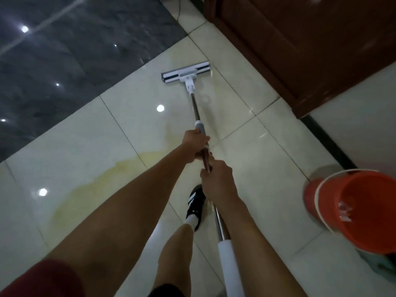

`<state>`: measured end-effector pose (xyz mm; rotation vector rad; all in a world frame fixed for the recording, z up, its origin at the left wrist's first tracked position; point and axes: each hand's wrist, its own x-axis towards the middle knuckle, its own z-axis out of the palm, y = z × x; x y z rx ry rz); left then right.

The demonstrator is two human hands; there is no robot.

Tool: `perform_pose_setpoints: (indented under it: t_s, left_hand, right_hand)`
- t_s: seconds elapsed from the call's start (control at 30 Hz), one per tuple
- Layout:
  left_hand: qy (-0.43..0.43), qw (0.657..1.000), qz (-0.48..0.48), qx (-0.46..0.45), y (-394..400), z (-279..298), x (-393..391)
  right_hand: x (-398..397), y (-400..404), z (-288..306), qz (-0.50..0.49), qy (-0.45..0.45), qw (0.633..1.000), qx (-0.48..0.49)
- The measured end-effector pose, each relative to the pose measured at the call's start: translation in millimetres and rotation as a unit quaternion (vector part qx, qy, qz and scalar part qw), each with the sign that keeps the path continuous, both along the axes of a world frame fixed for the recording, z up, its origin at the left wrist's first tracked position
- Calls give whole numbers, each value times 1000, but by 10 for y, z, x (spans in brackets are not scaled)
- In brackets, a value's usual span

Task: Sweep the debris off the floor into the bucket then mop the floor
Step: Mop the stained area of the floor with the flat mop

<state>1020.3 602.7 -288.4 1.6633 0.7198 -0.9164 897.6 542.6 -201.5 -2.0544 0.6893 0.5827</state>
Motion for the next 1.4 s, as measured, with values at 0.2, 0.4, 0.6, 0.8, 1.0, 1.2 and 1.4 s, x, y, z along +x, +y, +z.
perform_pose_setpoints:
  t_s: [0.2, 0.4, 0.6, 0.8, 1.0, 1.2, 1.4]
  left_hand:
    - [-20, 1000, -16, 12, -115, -70, 1691]
    - [-32, 999, -34, 25, -273, -232, 2811]
    - [-44, 997, -47, 36, -476, -257, 3078]
    - [-16, 997, -57, 42, -757, -137, 2447]
    - [1, 991, -127, 50, -1054, 7, 1377]
    - [15, 988, -148, 38, -1332, 121, -6]
    - [26, 983, -179, 37, -1609, 144, -1521]
  right_hand:
    - [1698, -133, -174, 7, -3, 1000, 23]
    - [2840, -308, -448, 20, -13, 1000, 2]
    - [3113, -495, -491, 10, -1, 1000, 4]
    - [2455, -739, -317, -4, 22, 999, 35]
    - [1307, -921, -162, -20, 15, 999, 26]
    - [-127, -1108, -58, -34, 28, 999, 20]
    - [-1637, -1384, 67, -53, 38, 997, 29]
